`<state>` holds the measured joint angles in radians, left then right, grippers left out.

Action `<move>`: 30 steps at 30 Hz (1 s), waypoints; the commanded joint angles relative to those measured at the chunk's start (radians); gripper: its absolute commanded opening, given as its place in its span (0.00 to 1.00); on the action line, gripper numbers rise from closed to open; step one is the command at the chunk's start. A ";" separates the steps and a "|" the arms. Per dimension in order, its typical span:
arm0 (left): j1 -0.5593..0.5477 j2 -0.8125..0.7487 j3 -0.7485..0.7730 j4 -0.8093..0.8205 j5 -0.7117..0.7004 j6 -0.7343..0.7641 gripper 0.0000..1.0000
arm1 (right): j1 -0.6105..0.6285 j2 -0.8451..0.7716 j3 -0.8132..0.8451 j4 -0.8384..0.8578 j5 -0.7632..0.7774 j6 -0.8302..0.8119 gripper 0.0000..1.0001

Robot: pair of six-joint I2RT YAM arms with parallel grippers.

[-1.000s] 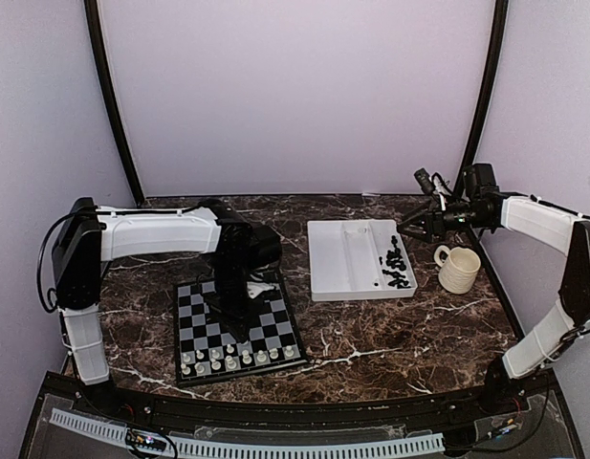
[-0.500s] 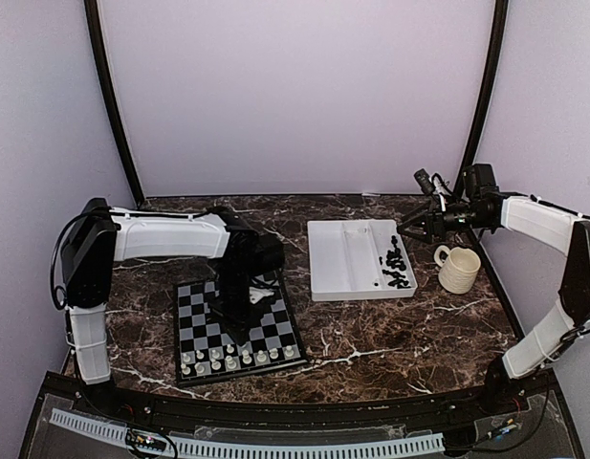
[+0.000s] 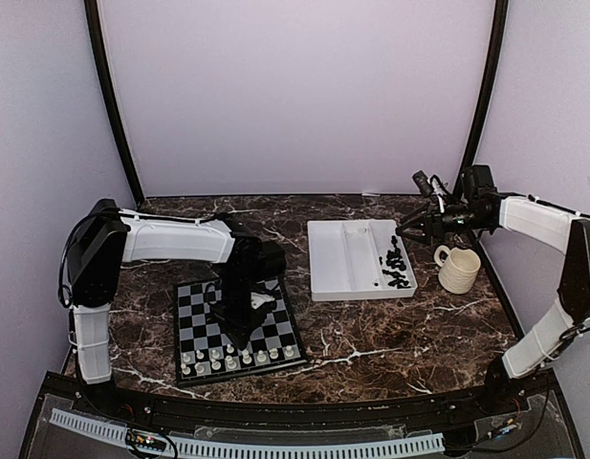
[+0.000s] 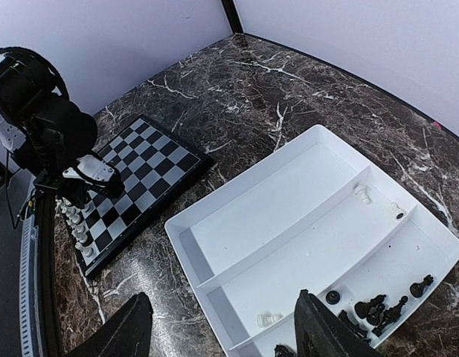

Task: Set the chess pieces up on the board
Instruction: Place the pawn on e2.

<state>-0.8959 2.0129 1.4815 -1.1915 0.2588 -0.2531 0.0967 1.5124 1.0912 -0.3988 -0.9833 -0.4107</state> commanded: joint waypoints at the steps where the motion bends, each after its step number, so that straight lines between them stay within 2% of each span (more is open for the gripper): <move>1: -0.006 -0.003 -0.013 0.001 0.016 0.015 0.07 | 0.006 0.012 -0.004 -0.003 -0.014 -0.014 0.67; 13: -0.005 0.003 -0.012 0.001 0.014 0.017 0.16 | 0.012 0.017 -0.001 -0.009 -0.008 -0.019 0.67; 20: -0.006 -0.030 0.025 -0.037 0.014 0.021 0.27 | 0.018 0.020 0.012 -0.023 -0.006 -0.018 0.67; 21: -0.005 -0.049 0.043 -0.043 0.009 0.019 0.32 | 0.020 0.021 0.015 -0.025 -0.002 -0.017 0.67; 25: -0.006 -0.104 0.111 -0.067 -0.029 0.002 0.44 | 0.023 0.024 0.023 -0.028 0.008 -0.010 0.67; 30: -0.001 -0.157 0.209 -0.055 -0.182 -0.011 0.48 | 0.054 0.061 0.103 -0.136 0.132 -0.092 0.66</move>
<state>-0.8963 1.9553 1.6150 -1.2263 0.1974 -0.2531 0.1204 1.5429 1.1164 -0.4534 -0.9520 -0.4313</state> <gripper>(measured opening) 0.472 0.669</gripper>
